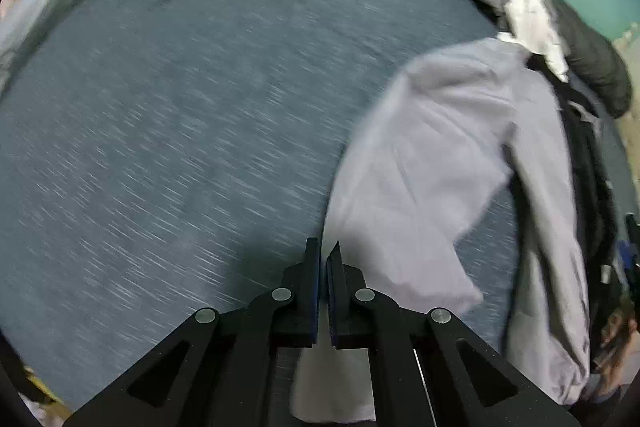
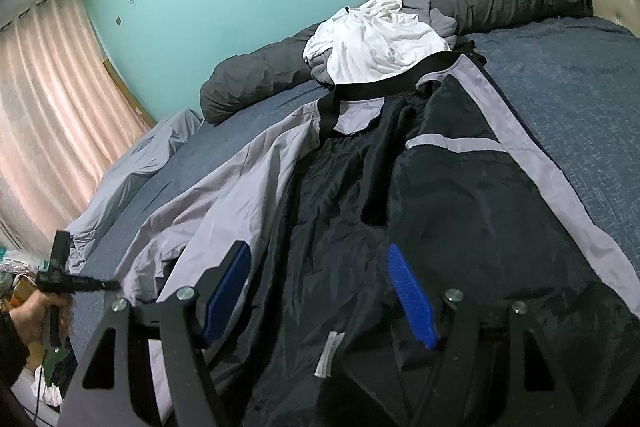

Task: Fold clothes
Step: 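Drag the jacket flat across the bed with both grippers, spreading its sleeve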

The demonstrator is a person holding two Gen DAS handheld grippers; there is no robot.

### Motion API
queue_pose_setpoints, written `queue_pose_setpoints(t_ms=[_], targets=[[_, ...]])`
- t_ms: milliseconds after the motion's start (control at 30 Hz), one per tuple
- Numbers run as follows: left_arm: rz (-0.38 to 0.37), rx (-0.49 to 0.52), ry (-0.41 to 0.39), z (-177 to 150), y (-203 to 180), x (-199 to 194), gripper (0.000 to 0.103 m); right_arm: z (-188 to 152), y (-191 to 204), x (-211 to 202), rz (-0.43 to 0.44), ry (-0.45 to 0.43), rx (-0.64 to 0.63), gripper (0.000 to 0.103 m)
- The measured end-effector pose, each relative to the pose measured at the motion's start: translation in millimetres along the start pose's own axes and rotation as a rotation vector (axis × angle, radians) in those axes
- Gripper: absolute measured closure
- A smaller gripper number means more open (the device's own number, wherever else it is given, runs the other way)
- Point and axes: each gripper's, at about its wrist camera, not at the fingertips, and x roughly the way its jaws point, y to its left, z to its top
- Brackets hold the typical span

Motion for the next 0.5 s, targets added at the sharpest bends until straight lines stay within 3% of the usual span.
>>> queue_pose_setpoints(t_ms=[167,367,500], targets=[[0.145,0.050,0.010,35.9,19.4,-4.2,0.097,-0.3,2.4,1.1,0.002,0.001,-0.012,0.031],[0.287,0.130,0.044,65.9,17.5,15.2,0.094,-2.1,6.0,5.1,0.004,0.015,-0.030,0.031],[0.309,0.150,0.080,59.9,29.4,21.9,0.083,-0.7,4.6,5.0,0.005,0.014,-0.033,0.031]])
